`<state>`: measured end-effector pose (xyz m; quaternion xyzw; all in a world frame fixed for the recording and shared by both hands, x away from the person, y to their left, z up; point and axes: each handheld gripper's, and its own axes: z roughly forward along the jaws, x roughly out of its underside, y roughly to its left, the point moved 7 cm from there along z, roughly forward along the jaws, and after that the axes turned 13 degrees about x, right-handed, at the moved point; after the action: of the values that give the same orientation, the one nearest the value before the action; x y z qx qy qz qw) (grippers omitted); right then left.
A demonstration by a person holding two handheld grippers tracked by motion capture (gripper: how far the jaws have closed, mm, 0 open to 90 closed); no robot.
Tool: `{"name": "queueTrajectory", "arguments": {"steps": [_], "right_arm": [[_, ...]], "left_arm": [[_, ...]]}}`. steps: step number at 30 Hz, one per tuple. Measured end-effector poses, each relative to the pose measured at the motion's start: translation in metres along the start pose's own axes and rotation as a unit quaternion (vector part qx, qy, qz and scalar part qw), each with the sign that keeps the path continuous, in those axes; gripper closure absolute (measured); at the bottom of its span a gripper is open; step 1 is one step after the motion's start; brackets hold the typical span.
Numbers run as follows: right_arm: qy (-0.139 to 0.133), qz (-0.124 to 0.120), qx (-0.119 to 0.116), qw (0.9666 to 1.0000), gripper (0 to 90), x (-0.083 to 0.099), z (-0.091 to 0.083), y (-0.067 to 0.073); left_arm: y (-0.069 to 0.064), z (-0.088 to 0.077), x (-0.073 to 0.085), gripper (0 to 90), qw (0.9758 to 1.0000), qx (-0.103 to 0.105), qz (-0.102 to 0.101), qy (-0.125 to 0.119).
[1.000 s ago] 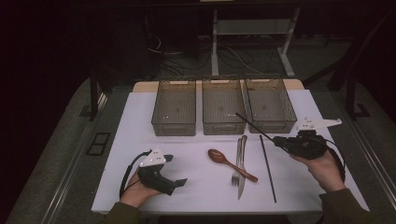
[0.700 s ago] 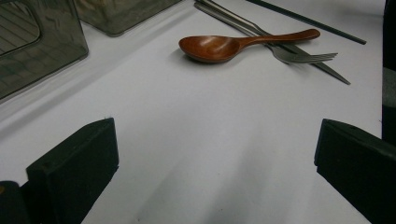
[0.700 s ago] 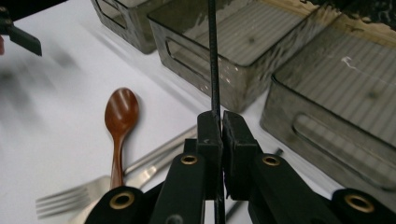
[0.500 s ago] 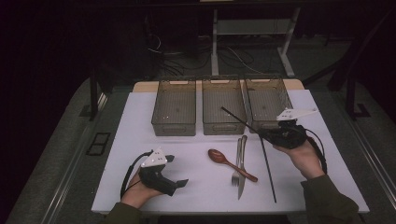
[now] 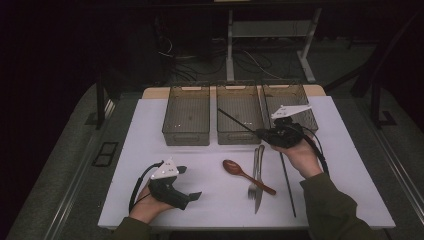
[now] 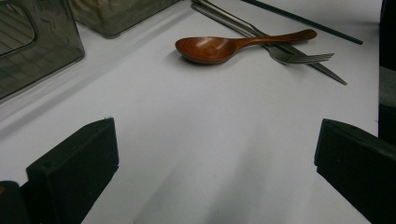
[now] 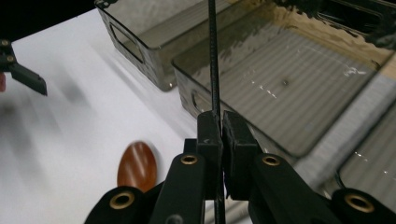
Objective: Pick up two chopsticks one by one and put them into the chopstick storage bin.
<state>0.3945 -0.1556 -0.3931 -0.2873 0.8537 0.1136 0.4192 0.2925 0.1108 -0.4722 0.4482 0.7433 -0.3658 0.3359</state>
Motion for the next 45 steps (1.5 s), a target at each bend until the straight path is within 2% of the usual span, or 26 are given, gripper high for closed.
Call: {"name": "queueTrajectory", "arguments": {"steps": [11, 19, 24, 27, 28, 34, 45], "right_arm": [[0.004, -0.010, -0.006, 0.9999, 86.4, -0.035, 0.028, 0.022], [0.022, -0.013, -0.013, 0.9996, 86.4, -0.052, 0.055, 0.040], [0.037, -0.009, -0.009, 0.9992, 86.4, -0.062, 0.074, 0.049], [0.045, -0.015, -0.009, 0.9989, 86.4, -0.069, 0.086, 0.056], [0.048, -0.015, -0.008, 0.9987, 86.4, -0.071, 0.090, 0.058], [0.066, -0.017, -0.005, 0.9976, 86.3, -0.082, 0.113, 0.070], [0.092, -0.006, 0.012, 0.9956, 86.3, -0.095, 0.150, 0.080]], "left_arm": [[-0.001, 0.001, -0.001, 0.0, 1.0000, 0.004, -0.001, -0.002], [-0.002, 0.001, -0.001, 0.0, 1.0000, 0.006, -0.002, -0.005], [-0.003, 0.002, -0.002, 0.0, 0.9999, 0.008, -0.003, -0.008], [-0.003, 0.002, -0.002, 0.0, 0.9999, 0.009, -0.003, -0.008], [-0.002, 0.002, -0.002, 0.0, 0.9999, 0.008, 0.003, -0.006], [-0.004, 0.003, -0.002, 0.0, 0.9999, 0.011, 0.001, -0.008], [-0.006, 0.003, -0.003, 0.0, 0.9998, 0.017, 0.005, -0.008]]}}
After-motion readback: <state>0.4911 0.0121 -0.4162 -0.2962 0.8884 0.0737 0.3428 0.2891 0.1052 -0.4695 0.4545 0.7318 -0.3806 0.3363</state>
